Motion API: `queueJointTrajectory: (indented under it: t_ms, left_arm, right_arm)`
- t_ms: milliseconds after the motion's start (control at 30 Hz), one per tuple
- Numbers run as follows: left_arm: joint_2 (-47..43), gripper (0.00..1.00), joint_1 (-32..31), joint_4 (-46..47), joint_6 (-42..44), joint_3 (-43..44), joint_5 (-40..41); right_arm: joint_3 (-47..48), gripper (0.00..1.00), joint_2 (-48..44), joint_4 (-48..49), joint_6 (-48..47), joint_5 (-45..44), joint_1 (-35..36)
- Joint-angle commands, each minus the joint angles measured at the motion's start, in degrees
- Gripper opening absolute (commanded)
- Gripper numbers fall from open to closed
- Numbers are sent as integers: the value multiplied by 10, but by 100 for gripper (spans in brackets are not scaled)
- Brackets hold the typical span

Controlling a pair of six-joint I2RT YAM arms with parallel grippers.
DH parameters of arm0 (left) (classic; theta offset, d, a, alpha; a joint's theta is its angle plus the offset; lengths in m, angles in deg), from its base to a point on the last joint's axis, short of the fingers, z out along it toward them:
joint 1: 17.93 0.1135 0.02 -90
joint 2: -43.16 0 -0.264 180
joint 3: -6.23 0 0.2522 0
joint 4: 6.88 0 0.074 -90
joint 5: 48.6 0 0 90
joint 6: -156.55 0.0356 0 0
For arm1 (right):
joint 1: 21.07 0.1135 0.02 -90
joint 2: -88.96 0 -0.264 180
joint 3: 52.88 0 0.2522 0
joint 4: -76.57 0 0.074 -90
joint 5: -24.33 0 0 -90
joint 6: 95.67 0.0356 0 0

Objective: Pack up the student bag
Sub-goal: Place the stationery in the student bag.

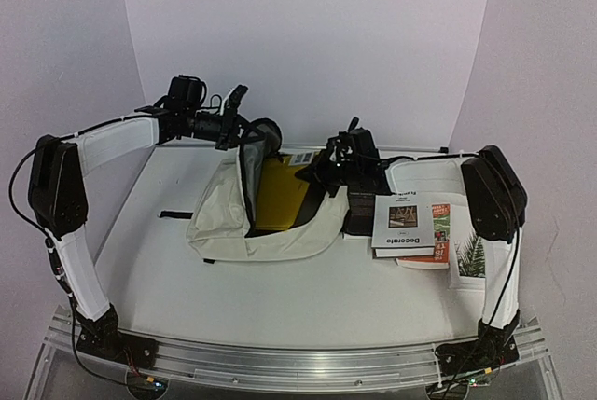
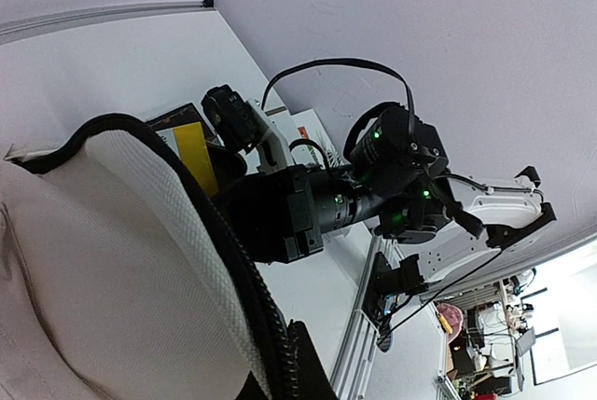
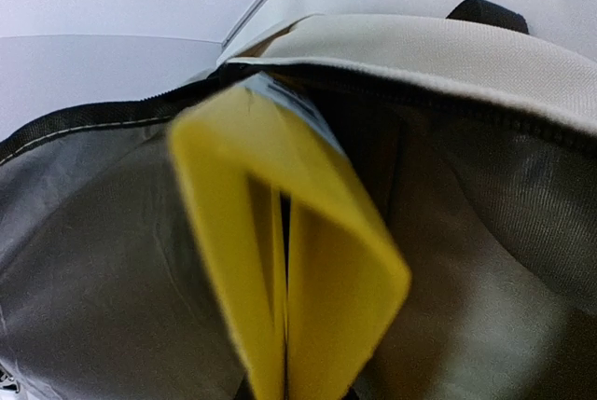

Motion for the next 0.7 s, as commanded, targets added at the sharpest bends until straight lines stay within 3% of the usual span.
queueJointTrajectory:
  t_ms: [0,367,667]
  left_arm:
    - [-11,0,-12,62,11,57,-45]
    - [-2,0,-17,74,-2,67,-44]
    - [-20,0,-16,32,13,69,26]
  right_arm:
    - [58,4,20,-18,-44,-40,18]
    - [113,14,64,-81,-94,-93,41]
    - [104,42,-34,-162,-186,-192,42]
